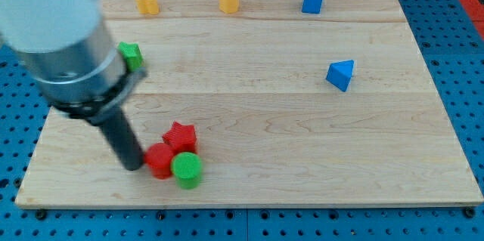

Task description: Move the green star parallel to the left of the blue triangle

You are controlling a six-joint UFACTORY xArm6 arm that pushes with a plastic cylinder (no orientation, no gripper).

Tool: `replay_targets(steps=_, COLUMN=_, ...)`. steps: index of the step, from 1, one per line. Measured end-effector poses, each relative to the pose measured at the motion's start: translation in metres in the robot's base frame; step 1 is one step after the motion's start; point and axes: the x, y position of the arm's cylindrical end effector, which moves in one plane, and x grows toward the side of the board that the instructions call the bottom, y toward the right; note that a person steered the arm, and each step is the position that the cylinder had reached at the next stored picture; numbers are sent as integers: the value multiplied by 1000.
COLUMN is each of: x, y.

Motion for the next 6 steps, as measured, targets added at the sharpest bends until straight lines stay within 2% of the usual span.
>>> replay_targets(steps=1, x=0, y=50)
replay_targets(steps=2, x=-26, y=-69)
replay_targets(steps=3, x=-79, y=-144)
replay_targets(steps=4, x=-155, y=-137)
replay_targets(steps=5, x=-205, y=-105)
replay_targets(steps=6, x=-206, y=-5)
